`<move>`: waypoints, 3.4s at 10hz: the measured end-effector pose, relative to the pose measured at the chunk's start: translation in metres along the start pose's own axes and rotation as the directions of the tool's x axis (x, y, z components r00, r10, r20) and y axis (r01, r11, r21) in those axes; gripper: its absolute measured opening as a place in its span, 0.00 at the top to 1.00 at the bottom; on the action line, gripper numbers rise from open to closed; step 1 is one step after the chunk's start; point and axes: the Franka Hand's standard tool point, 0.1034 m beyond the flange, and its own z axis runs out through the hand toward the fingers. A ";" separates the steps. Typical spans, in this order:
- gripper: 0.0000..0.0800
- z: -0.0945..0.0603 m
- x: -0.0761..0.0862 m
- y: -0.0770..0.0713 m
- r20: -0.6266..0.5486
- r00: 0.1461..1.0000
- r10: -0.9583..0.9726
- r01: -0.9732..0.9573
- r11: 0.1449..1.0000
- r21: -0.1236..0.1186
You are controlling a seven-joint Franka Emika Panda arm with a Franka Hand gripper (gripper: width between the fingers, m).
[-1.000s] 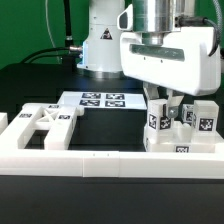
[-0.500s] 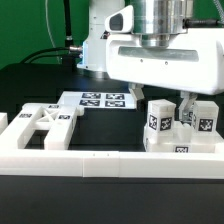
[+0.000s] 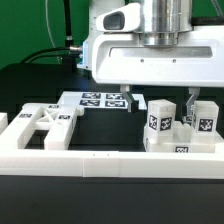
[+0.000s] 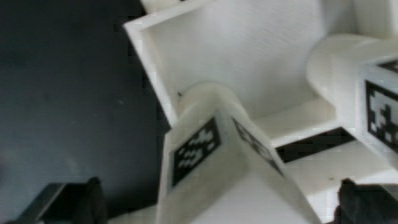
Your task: Assemble chair
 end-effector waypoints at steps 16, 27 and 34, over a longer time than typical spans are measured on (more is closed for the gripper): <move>0.64 0.000 0.003 0.008 -0.013 0.992 0.127 -0.127 0.992 -0.022; 0.19 -0.015 -0.012 0.018 -0.028 0.966 0.256 -0.257 0.966 -0.021; 0.19 -0.009 -0.021 0.025 -0.060 0.979 0.197 -0.199 0.980 -0.021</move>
Offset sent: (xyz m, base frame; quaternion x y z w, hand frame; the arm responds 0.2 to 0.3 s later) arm 0.0000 0.0058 -0.0006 0.0054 -0.0006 -0.1362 0.9907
